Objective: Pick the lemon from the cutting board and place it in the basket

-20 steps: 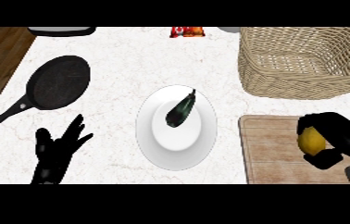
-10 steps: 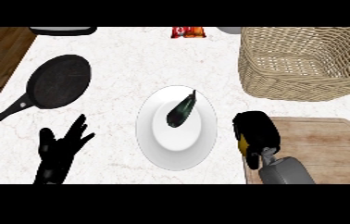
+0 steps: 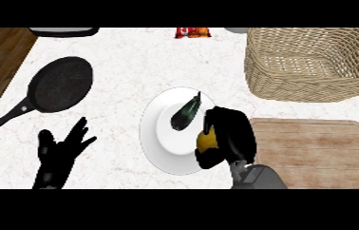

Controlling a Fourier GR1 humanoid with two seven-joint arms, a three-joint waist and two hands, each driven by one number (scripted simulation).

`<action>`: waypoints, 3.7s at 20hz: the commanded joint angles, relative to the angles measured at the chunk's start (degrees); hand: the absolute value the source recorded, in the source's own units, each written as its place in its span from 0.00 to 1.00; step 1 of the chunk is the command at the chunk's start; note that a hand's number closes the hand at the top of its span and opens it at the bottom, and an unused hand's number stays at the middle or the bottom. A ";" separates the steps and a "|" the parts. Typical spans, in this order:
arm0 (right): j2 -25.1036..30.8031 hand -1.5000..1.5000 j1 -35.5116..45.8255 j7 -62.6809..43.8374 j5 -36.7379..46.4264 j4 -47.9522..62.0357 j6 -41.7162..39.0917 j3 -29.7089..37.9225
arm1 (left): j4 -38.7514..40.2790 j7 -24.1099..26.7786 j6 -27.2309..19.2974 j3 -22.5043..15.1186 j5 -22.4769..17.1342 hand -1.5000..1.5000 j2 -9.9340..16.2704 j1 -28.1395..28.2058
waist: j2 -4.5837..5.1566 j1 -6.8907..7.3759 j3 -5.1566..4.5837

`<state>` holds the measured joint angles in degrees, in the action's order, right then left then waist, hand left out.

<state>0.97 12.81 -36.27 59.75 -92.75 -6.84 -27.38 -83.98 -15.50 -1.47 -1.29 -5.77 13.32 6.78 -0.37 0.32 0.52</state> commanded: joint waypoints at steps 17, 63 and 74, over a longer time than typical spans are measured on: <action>6.71 1.00 30.05 -21.02 -13.92 -20.60 -0.24 29.25 | 3.88 -0.56 0.16 -0.52 1.83 0.50 -1.31 0.41 | 0.43 -0.42 -0.54; 27.65 0.00 33.23 24.76 -21.00 46.11 17.56 47.27 | 0.72 -2.07 1.16 0.70 3.87 0.50 -3.64 0.61 | 0.67 0.69 -0.49; 33.36 0.00 31.92 29.28 -31.70 45.12 15.57 56.22 | 4.34 1.10 1.70 1.50 4.55 0.50 -4.63 0.84 | 0.44 -0.37 -0.52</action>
<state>32.67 45.43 -7.91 31.79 -47.46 9.44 25.52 -84.45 -14.72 0.84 1.25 -2.38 10.49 7.54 -0.26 0.50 0.47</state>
